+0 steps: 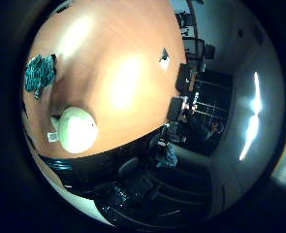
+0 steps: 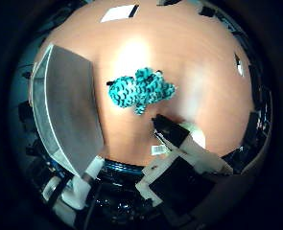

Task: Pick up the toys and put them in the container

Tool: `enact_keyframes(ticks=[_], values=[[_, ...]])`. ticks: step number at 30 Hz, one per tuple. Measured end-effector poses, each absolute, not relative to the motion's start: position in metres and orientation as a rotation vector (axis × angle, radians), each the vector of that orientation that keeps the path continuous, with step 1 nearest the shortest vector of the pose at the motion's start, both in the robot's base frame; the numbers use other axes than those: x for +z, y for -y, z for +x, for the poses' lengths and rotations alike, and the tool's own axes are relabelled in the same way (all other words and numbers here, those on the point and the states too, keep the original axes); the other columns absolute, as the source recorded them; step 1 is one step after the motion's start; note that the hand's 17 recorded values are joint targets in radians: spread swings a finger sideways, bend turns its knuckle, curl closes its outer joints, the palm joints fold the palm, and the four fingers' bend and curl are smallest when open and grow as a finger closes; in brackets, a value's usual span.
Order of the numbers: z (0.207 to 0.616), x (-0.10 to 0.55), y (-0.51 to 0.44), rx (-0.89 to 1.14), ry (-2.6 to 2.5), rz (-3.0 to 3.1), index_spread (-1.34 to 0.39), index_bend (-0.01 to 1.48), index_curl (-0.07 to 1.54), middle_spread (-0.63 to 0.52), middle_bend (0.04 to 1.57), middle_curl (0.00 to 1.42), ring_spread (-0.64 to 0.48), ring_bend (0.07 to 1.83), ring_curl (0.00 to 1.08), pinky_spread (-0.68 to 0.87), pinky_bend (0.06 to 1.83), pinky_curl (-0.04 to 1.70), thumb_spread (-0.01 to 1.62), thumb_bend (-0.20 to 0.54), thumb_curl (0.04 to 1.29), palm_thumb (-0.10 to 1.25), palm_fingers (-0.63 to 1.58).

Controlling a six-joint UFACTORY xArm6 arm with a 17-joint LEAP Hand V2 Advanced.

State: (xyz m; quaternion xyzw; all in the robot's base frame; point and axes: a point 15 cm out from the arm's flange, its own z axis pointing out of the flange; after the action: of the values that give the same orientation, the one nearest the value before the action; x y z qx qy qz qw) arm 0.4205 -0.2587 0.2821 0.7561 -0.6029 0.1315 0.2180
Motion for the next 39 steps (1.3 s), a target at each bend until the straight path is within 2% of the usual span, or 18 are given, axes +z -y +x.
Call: enact_keyframes(ticks=[8,14,28,39], values=[[0.421,0.263,0.240,0.336,1.663,2.101,-0.40,0.17,0.30,-0.08,0.21,0.37,0.02,0.35,0.24,0.39,0.44,0.20,1.03,-0.024,0.31,0.64,0.31],[0.399,0.228,0.231,0.240,1.646,2.098,-0.40,0.17,0.30,-0.08,0.21,0.37,0.02,0.34,0.24,0.39,0.43,0.21,1.02,-0.024,0.31,0.64,0.31],[0.407,0.216,0.231,0.253,1.656,2.108,-0.40,0.17,0.30,-0.09,0.21,0.37,0.02,0.35,0.25,0.38,0.41,0.22,1.02,-0.024,0.31,0.64,0.32],[0.411,0.207,0.231,0.248,1.652,2.116,-0.40,0.17,0.29,-0.13,0.28,0.39,-0.06,0.41,0.26,0.36,0.39,0.21,1.02,-0.023,0.31,0.64,0.38]])
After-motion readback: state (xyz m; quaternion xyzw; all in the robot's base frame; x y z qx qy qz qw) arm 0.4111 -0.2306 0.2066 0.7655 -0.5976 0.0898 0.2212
